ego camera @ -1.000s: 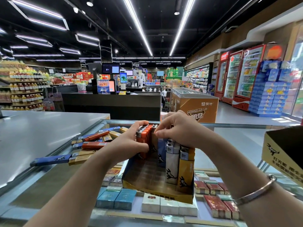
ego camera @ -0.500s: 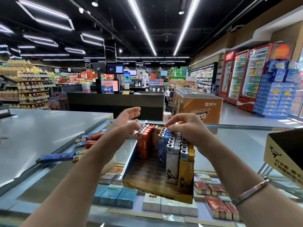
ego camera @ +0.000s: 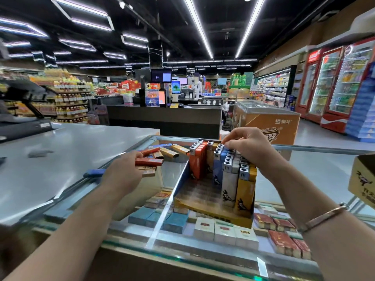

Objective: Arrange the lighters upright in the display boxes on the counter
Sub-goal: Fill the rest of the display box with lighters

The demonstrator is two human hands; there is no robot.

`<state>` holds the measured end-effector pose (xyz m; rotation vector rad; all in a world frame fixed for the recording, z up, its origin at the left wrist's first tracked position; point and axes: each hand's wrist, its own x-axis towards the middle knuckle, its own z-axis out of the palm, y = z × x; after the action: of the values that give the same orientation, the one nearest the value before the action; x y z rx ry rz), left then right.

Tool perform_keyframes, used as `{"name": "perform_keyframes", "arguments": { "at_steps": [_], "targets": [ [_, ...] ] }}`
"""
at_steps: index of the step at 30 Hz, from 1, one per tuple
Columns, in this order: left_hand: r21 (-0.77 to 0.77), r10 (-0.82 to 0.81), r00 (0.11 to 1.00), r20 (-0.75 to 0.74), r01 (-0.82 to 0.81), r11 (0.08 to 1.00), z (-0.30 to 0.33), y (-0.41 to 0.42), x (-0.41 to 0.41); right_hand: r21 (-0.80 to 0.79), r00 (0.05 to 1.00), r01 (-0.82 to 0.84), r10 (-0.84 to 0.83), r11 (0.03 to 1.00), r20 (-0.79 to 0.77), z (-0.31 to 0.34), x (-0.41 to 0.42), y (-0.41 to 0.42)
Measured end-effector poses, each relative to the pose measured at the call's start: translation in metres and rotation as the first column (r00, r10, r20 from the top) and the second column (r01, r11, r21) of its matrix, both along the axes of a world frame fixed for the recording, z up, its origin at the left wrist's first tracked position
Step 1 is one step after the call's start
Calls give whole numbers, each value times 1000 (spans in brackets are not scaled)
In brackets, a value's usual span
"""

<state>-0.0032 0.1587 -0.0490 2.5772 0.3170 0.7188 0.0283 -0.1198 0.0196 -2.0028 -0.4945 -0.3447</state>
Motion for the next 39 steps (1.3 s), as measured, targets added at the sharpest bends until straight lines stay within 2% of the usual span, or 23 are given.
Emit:
{"name": "perform_keyframes", "arguments": {
  "at_steps": [2, 8, 12, 15, 17, 20, 22, 25, 28, 32, 36, 39],
  "targets": [
    [7, 5, 1000, 7, -5, 1000, 0, 0, -4, -5, 1000, 2, -2, 1000, 0, 0, 0, 0],
    [244, -108, 982, -157, 145, 959, -2, -11, -3, -24, 1000, 5, -5, 1000, 8, -1, 1, -1],
    [238, -111, 974, -197, 158, 958, 1, -12, -3, -25, 1000, -1, 1, 1000, 13, -1, 2, 0],
    [131, -176, 956, -236, 211, 969, -1, -10, -5, -25, 1000, -7, 7, 1000, 17, -1, 3, -1],
    [141, -144, 979, -143, 164, 976, -2, -7, -7, -25, 1000, -7, 8, 1000, 18, -1, 3, -1],
    [253, -67, 994, 91, 42, 966, 2, -5, -9, -30, 1000, -15, 15, 999, 16, -2, 3, -1],
    [350, -71, 985, 160, 10, 937, 6, -6, -5, -30, 1000, -16, 17, 999, 17, -2, 2, -1],
    [472, -23, 991, 133, -44, 880, 3, -6, 8, -40, 1000, -12, 12, 999, 18, -2, 3, -1],
    [485, 27, 996, 88, -67, 872, -4, -5, 17, -40, 1000, -11, 12, 999, 22, -2, 4, -1],
    [533, 14, 999, 35, -30, 846, -7, -8, 20, -35, 1000, -7, 8, 999, 21, -2, 4, -1],
    [537, 40, 997, 63, -68, 841, -6, -10, 17, -36, 1000, -11, 12, 999, 28, -3, 2, -1],
    [598, 33, 995, 92, -82, 797, -6, -13, 13, -38, 1000, -15, 16, 999, 24, -2, 3, -1]
  ]
}}
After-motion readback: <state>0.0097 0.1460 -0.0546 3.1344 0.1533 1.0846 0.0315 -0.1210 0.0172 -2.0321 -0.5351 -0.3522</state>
